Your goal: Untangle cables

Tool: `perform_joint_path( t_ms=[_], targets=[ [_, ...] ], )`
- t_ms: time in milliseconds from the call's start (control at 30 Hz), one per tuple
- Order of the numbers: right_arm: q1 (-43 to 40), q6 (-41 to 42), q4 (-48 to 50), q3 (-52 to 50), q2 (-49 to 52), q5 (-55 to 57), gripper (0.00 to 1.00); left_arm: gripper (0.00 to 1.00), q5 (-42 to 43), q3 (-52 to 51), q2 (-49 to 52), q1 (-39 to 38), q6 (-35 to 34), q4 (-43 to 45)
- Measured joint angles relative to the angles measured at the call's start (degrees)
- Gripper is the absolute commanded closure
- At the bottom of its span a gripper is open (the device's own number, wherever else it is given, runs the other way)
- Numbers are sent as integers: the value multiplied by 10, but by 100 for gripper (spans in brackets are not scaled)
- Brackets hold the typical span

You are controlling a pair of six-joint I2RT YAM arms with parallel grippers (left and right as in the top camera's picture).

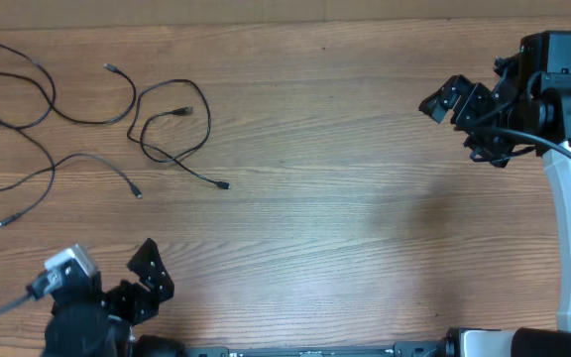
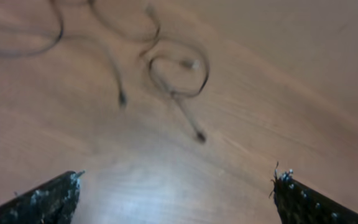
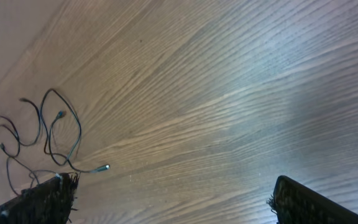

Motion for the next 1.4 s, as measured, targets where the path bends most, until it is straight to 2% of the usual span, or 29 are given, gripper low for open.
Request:
perform_joint_path(
  t_ms=[67,233,333,533,667,867,1000,1200,1400],
  targets=[
    [0,0,-1,0,0,0,0,0,20,-69,-78,34,38,30],
    [0,0,0,0,0,0,0,0,66,-186,-167,72,118,119],
    [0,0,0,0,0,0,0,1,78,-243,-184,72,155,173],
    [0,0,0,0,0,0,0,0,110,-375,-186,72,226,344],
    [0,0,0,0,0,0,0,0,139,-441,-186,72,256,398],
    [0,0,0,0,0,0,0,0,149,-474,-186,72,300,476],
    [0,0,0,0,0,0,0,1,153,-505,-188,72,332,570],
    [0,0,-1,0,0,0,0,1,162,-529,-188,72,348,619],
    [0,0,0,0,0,0,0,0,164,-533,-188,72,357,619]
  ],
)
